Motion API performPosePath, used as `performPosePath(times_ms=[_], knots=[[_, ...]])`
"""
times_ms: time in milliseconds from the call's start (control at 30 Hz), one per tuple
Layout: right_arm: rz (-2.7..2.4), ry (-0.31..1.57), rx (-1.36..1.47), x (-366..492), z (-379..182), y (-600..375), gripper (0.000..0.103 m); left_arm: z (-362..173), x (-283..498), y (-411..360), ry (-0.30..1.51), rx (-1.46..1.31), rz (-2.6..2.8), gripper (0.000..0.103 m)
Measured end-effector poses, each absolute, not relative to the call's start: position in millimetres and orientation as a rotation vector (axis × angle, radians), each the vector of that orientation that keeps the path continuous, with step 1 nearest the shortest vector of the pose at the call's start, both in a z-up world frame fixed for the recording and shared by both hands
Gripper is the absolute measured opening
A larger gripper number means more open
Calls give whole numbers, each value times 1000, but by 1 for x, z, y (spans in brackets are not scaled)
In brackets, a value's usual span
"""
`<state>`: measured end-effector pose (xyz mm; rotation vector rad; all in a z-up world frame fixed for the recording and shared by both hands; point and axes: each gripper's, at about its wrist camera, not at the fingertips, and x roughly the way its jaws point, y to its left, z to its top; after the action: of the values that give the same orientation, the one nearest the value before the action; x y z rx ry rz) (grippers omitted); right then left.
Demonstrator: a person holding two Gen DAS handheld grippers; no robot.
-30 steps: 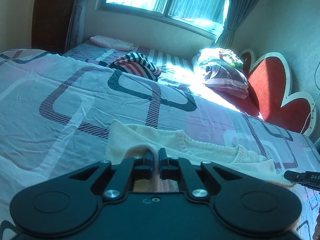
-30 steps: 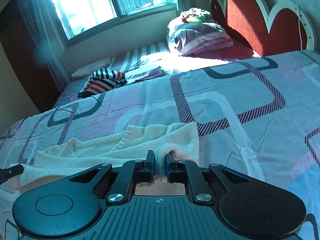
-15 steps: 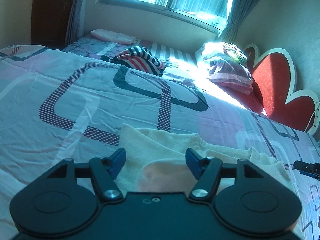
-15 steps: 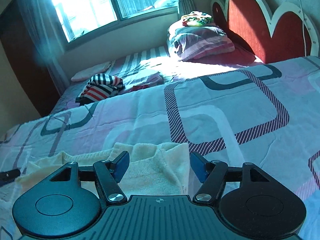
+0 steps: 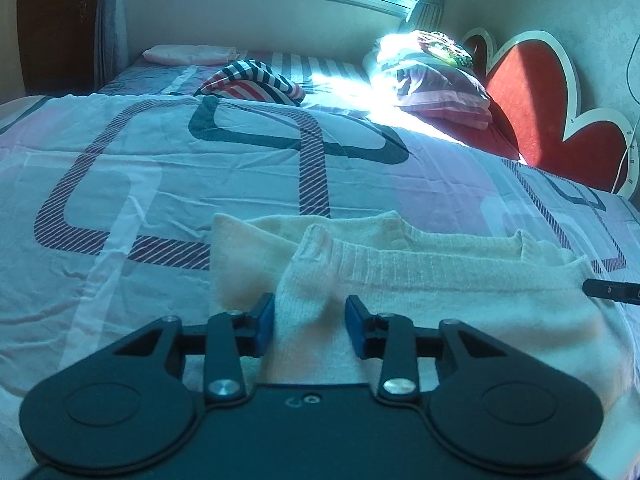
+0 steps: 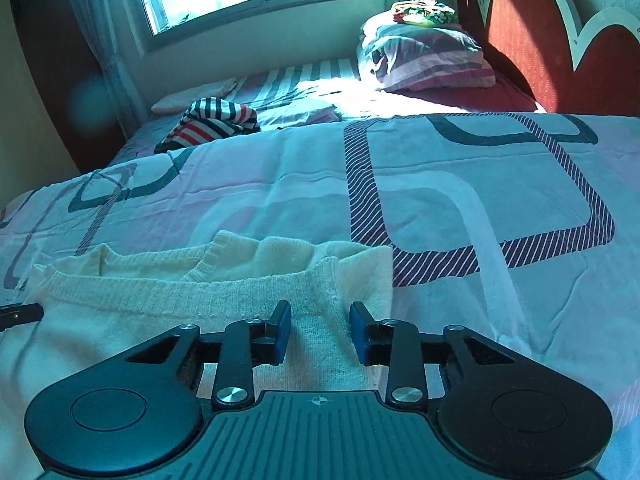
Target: Fold small clothes
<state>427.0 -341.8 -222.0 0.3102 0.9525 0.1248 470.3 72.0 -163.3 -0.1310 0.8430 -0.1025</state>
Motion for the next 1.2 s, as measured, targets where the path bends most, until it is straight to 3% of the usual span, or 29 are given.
performPosePath(times_ms=[33, 67, 100, 400, 800, 967, 1033, 1100, 1133, 1200], knots=[[128, 956, 308, 428, -223, -342, 16, -163, 470, 71, 839, -124, -110, 14], [130, 953, 302, 428, -223, -341, 6, -163, 470, 69, 835, -116, -116, 6], [136, 951, 296, 428, -222, -341, 3, -163, 469, 68, 831, -111, -121, 5], [78, 786, 245, 428, -194, -342, 2, -141, 464, 69, 663, -161, -79, 4], [17, 894, 190, 458, -238, -326, 2, -174, 486, 65, 723, -156, 5, 5], [11, 879, 192, 455, -232, -328, 3, -172, 485, 61, 741, -125, 32, 21], [2, 861, 212, 450, -223, -333, 3, -167, 481, 62, 742, -128, 33, 34], [-4, 838, 233, 444, -212, -336, 6, -159, 473, 65, 726, -142, 45, 58], [-4, 829, 242, 441, -206, -337, 9, -155, 468, 65, 709, -145, 51, 64], [2, 811, 255, 436, -196, -335, 38, -149, 457, 61, 691, -136, 45, 64]])
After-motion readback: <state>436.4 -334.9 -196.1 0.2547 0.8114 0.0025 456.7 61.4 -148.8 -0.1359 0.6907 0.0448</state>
